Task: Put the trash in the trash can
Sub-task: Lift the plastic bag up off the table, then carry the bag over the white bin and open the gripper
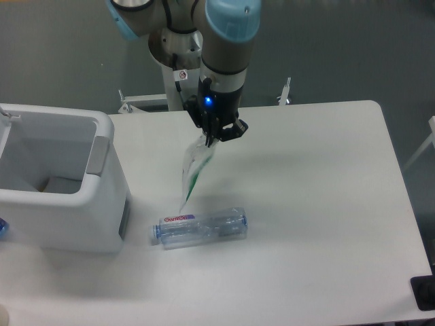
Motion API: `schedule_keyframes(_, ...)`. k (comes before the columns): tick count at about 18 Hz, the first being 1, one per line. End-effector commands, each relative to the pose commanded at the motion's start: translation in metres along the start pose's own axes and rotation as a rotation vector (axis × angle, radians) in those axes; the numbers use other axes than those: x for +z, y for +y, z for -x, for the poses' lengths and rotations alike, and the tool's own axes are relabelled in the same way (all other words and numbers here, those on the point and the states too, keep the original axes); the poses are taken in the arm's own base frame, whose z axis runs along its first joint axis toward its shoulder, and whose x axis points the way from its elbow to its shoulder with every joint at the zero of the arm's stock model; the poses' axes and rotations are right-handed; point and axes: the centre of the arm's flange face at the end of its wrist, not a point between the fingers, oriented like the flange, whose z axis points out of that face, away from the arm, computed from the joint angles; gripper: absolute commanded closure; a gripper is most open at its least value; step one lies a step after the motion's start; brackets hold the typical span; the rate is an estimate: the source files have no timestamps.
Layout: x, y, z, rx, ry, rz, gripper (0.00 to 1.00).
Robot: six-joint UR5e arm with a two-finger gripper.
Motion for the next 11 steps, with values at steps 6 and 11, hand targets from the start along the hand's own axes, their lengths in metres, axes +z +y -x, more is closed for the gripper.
schedule_keyframes(6, -0.055, -0.026, -0.008, -0.043, -0.027, -0.158, 1.0)
schedule_keyframes(11, -0.101, -0.042, -0.025, -0.036, -0.026, -0.297, 1.0)
